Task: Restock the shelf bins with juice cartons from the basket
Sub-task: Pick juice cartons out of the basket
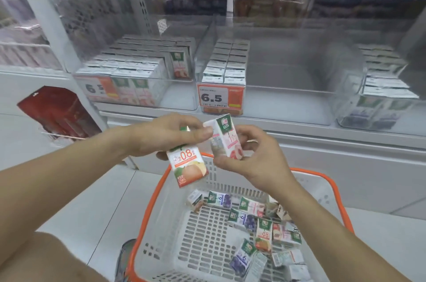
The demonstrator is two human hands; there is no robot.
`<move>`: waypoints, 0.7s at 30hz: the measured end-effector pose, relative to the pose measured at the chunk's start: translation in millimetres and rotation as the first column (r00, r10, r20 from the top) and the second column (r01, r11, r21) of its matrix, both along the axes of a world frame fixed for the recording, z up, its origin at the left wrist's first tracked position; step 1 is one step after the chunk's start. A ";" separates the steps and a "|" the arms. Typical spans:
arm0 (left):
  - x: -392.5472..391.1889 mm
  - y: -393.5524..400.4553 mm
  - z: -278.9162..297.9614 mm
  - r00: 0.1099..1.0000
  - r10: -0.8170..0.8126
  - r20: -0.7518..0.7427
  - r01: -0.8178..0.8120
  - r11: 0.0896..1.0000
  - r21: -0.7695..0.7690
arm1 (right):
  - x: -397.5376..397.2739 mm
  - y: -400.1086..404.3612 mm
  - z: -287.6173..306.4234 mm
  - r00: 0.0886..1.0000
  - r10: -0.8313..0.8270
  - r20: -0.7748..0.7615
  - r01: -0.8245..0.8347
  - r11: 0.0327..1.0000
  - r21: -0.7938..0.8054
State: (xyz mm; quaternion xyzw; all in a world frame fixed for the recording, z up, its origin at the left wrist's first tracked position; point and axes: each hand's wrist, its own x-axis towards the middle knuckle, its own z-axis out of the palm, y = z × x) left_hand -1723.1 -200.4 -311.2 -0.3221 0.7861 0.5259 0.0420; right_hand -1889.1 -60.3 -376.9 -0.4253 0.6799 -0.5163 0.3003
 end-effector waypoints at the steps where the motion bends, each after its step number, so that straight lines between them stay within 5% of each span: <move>1: 0.6 -0.7 1.5 0.999 0.021 -0.039 -0.022 1.000 -0.015 | 7.0 -3.2 1.4 0.996 -0.004 -0.086 0.003 1.000 -0.021; 4: 4.9 -10.8 4.3 0.989 0.126 -0.077 -0.133 0.987 -0.094 | 25.1 -14.9 9.2 0.959 0.063 -0.276 -0.078 0.996 -0.044; 8: 30.8 -33.0 10.4 0.987 0.159 0.002 -0.156 0.975 -0.157 | 19.2 -32.7 31.3 0.907 0.369 -0.204 -0.354 0.929 0.109; 14: 61.3 -40.6 9.0 0.997 0.058 0.049 -0.054 0.995 -0.081 | 27.1 -84.7 65.8 0.744 0.594 -0.305 -0.514 0.801 0.305; 18: 72.9 -46.3 3.5 0.958 0.275 -0.084 -0.282 0.955 -0.093 | 32.6 -118.7 84.3 0.732 0.563 -0.383 -0.479 0.826 0.298; 21: 86.3 -60.8 -3.9 0.859 0.466 -0.213 -0.485 0.874 -0.042 | 32.6 -140.7 105.9 0.845 0.385 -0.370 -0.347 0.923 0.167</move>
